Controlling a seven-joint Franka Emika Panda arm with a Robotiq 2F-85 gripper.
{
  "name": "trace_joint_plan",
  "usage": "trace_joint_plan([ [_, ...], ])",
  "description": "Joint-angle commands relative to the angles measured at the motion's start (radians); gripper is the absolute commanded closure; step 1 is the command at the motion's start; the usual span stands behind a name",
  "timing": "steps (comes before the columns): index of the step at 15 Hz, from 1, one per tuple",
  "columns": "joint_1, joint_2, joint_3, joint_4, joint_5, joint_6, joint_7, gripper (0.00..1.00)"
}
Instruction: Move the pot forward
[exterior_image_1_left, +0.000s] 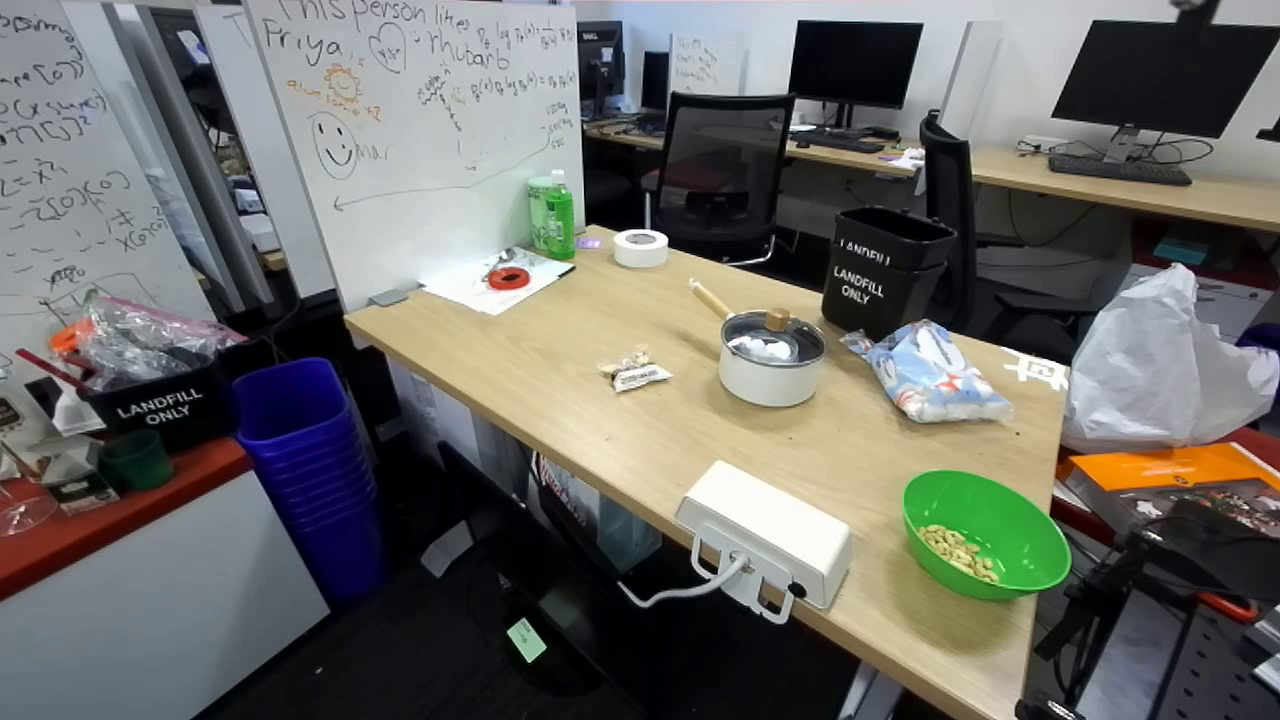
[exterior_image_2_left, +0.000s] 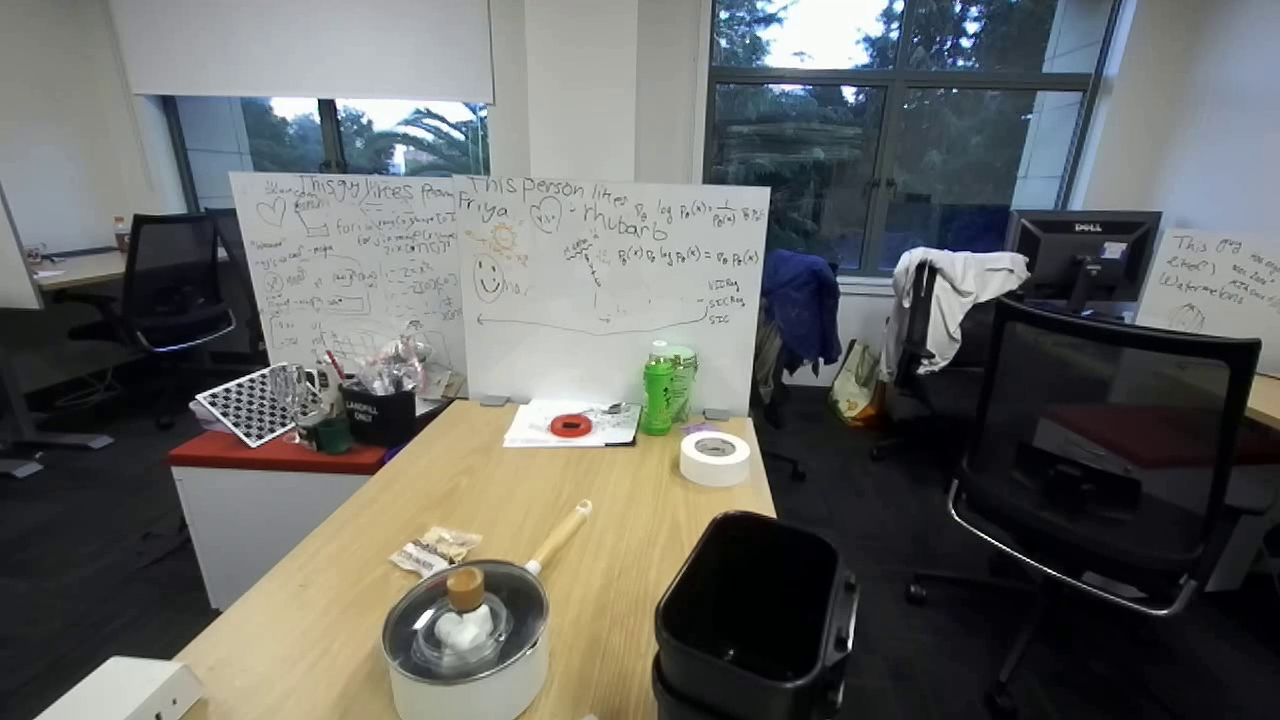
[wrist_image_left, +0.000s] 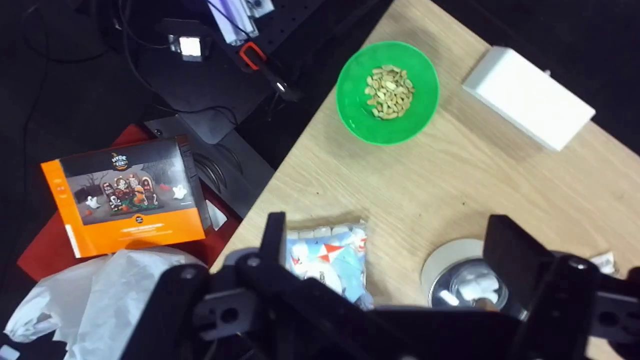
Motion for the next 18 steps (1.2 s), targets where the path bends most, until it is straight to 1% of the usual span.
trace_joint_plan([
  [1,-0.047,0.117,0.046,0.056,0.014,0.112,0.188,0.0],
  [4,-0.044,0.218,0.055,0.103,-0.007,0.208,0.38,0.0],
  [6,-0.037,0.278,0.05,0.152,-0.01,0.202,0.505,0.0],
  [7,-0.007,0.233,0.026,0.1,-0.009,0.223,0.425,0.0],
  [8,-0.005,0.257,0.024,0.121,-0.009,0.223,0.466,0.0],
  [10,-0.004,0.274,0.023,0.138,-0.01,0.221,0.494,0.0],
  [16,-0.004,0.272,0.023,0.14,-0.01,0.22,0.5,0.0],
  [18,-0.006,0.288,0.03,0.155,0.016,0.205,0.575,0.0],
])
